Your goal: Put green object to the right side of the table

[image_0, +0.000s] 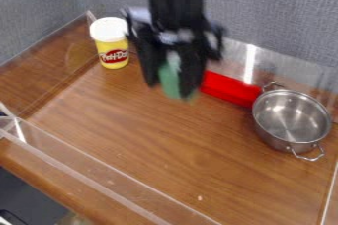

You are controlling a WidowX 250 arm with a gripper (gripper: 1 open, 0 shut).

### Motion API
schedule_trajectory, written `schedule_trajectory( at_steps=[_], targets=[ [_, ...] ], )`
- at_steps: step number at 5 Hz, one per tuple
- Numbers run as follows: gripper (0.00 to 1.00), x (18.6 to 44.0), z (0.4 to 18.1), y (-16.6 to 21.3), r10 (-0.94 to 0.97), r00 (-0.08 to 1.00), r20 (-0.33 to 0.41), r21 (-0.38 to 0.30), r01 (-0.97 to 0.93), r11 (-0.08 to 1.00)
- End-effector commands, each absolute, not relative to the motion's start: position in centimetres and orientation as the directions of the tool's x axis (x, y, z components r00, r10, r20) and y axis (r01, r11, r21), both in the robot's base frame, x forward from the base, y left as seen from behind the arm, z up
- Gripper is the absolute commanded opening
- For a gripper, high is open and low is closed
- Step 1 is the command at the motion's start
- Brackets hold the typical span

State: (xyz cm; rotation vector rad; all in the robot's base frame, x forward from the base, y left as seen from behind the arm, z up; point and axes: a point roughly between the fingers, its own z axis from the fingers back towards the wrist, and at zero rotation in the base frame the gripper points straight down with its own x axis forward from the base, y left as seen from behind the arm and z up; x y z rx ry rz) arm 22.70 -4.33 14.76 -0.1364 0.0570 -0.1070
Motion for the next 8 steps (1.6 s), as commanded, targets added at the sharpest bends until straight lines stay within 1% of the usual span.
schedule_trajectory(
  at_steps=[1, 2, 3, 4, 5, 7, 8],
  targets=[
    [0.00, 21.1, 13.8, -6.7, -0.164, 0.986, -0.034, -0.123, 0.159, 0.980],
    [0.00, 20.2, 11.5, -8.9, -0.215, 0.974, -0.074, -0.118, 0.205, 0.972],
    [0.00, 20.1, 9.2, -10.7, -0.252, 0.963, -0.098, -0.111, 0.241, 0.964],
    [0.00, 20.6, 7.5, -10.6, -0.256, 0.961, -0.108, -0.107, 0.244, 0.964],
    [0.00, 21.2, 6.7, -10.0, -0.238, 0.966, -0.103, -0.098, 0.228, 0.969],
    [0.00, 22.1, 4.4, -8.9, -0.231, 0.968, -0.096, -0.099, 0.222, 0.970],
    [0.00, 22.6, 4.5, -8.5, -0.220, 0.972, -0.081, -0.090, 0.213, 0.973]
  ],
)
